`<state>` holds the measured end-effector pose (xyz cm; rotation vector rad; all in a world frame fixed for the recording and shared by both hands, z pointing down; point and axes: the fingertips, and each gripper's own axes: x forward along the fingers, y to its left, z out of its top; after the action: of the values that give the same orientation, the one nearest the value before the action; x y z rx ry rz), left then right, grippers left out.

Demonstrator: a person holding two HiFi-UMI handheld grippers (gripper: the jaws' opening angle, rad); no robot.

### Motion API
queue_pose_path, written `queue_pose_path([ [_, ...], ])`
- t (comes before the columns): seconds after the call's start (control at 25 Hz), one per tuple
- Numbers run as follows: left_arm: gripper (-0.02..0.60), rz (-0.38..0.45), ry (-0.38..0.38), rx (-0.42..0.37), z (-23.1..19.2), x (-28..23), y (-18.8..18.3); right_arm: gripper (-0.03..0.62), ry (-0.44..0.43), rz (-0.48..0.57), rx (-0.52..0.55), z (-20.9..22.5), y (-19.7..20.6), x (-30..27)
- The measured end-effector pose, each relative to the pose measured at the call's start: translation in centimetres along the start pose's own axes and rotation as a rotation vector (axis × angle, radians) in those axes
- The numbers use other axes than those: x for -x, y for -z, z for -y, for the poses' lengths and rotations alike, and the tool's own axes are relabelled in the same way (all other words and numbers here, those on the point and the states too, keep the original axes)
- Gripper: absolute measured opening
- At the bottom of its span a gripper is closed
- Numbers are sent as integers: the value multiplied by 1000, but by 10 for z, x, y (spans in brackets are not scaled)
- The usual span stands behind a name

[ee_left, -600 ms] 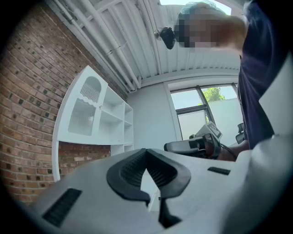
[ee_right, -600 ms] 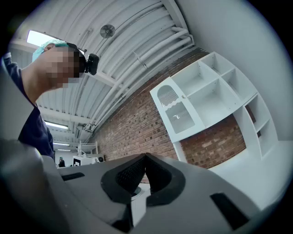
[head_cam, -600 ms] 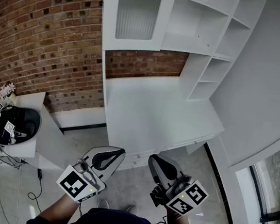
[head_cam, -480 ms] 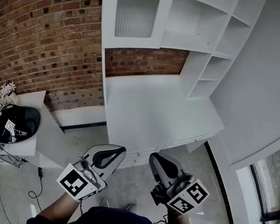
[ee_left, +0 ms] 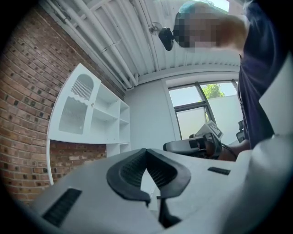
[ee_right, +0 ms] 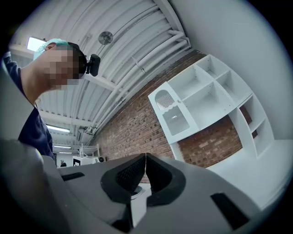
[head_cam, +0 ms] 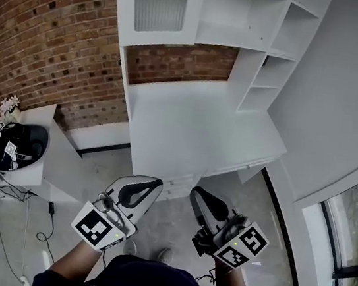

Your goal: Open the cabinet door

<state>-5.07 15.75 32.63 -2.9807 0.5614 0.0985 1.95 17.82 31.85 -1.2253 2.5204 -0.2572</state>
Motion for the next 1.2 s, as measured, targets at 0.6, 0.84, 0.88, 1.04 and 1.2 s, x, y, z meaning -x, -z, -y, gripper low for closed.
queue_pose_path([
  [0.6, 5, -49, -42, -37, 13, -20, 4, 28, 4, 19, -73, 34, -2, 22],
  [0.84, 5, -9, -23, -12, -33, -35, 10, 28, 34, -7, -39, 54, -2, -8],
  [0.88, 5, -5, -18, -8, -43, -39, 13, 28, 43, -11, -30, 59, -3, -15],
  [1.04, 5, 44, 0, 16, -89, -56, 13, 28, 75, -24, 2, 83, -6, -53],
  [1.2, 5, 66, 15, 21, -143, -65, 15, 28, 87, -30, 27, 102, -8, -104],
])
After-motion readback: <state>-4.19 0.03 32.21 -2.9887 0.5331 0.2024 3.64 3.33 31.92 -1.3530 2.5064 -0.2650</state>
